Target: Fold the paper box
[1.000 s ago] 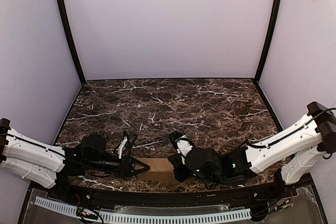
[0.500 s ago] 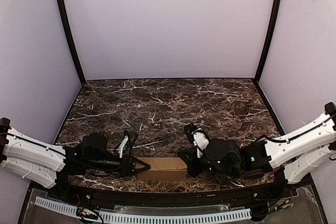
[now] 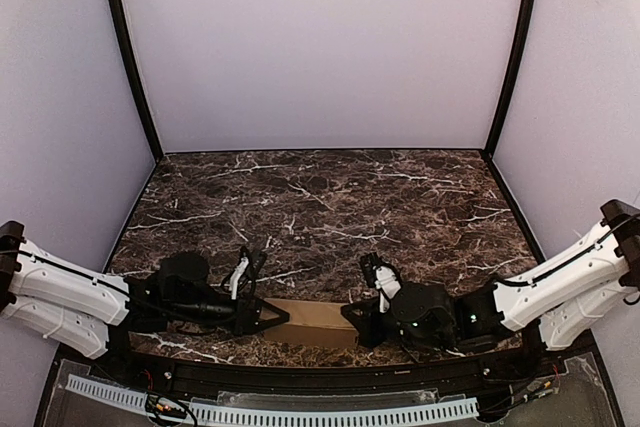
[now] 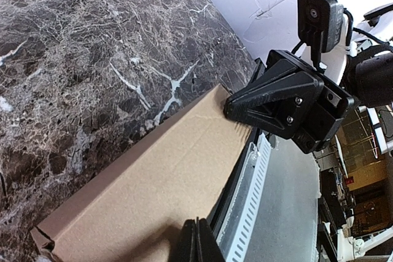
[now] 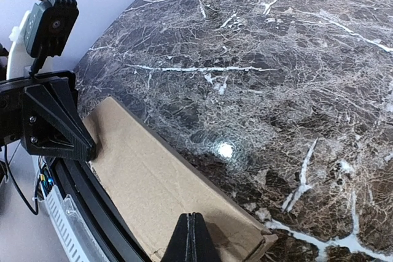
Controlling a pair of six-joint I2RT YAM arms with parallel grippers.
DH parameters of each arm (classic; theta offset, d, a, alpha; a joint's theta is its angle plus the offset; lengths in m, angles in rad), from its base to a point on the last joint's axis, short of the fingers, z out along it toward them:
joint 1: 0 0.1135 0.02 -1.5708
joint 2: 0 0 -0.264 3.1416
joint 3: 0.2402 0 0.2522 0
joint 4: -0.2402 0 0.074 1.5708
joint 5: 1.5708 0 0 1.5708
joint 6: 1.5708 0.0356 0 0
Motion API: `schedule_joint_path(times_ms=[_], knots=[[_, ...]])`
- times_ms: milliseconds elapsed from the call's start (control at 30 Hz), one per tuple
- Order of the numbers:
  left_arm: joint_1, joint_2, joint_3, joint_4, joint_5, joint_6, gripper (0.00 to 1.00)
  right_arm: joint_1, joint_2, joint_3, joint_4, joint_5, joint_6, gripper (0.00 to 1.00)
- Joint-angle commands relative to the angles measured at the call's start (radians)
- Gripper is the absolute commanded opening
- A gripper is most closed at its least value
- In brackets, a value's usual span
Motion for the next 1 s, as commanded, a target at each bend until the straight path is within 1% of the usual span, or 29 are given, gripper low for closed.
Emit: schedule_joint_path(times_ms=[0,133,300,367,467,567,667,800,867,900,933,967], knots=[[0.002,0.030,-0.014,-0.185,-0.015,0.020,0.00,0.011,-0.057,0.017,-0.137,0.035,-0.044,0.00],[0.002,0.008,0.020,-0.229,-0.026,0.042,0.00,-0.003,-0.120,0.072,-0.204,0.061,-0.113,0.01],[0.002,-0.034,0.079,-0.329,-0.050,0.079,0.01,-0.010,-0.176,0.119,-0.284,0.049,-0.179,0.15],[0.003,-0.047,0.110,-0.359,-0.052,0.095,0.02,-0.010,-0.192,0.133,-0.323,0.040,-0.194,0.18],[0.003,-0.065,0.179,-0.442,-0.067,0.135,0.06,-0.011,-0.215,0.140,-0.345,-0.009,-0.230,0.26],[0.002,-0.097,0.251,-0.530,-0.111,0.173,0.13,-0.012,-0.224,0.151,-0.361,-0.124,-0.304,0.28],[0.002,-0.125,0.306,-0.640,-0.172,0.213,0.17,-0.008,-0.214,0.160,-0.389,-0.267,-0.362,0.25],[0.018,-0.114,0.385,-0.709,-0.214,0.245,0.16,0.010,-0.157,0.162,-0.385,-0.402,-0.395,0.16],[0.037,-0.089,0.416,-0.720,-0.207,0.256,0.11,0.028,-0.113,0.164,-0.375,-0.390,-0.387,0.12],[0.048,-0.080,0.430,-0.720,-0.202,0.265,0.07,0.035,-0.089,0.166,-0.368,-0.380,-0.383,0.09],[0.060,-0.060,0.436,-0.716,-0.200,0.268,0.05,0.041,-0.064,0.172,-0.361,-0.365,-0.377,0.04],[0.069,-0.049,0.446,-0.710,-0.190,0.275,0.03,0.046,-0.040,0.175,-0.357,-0.354,-0.371,0.01]])
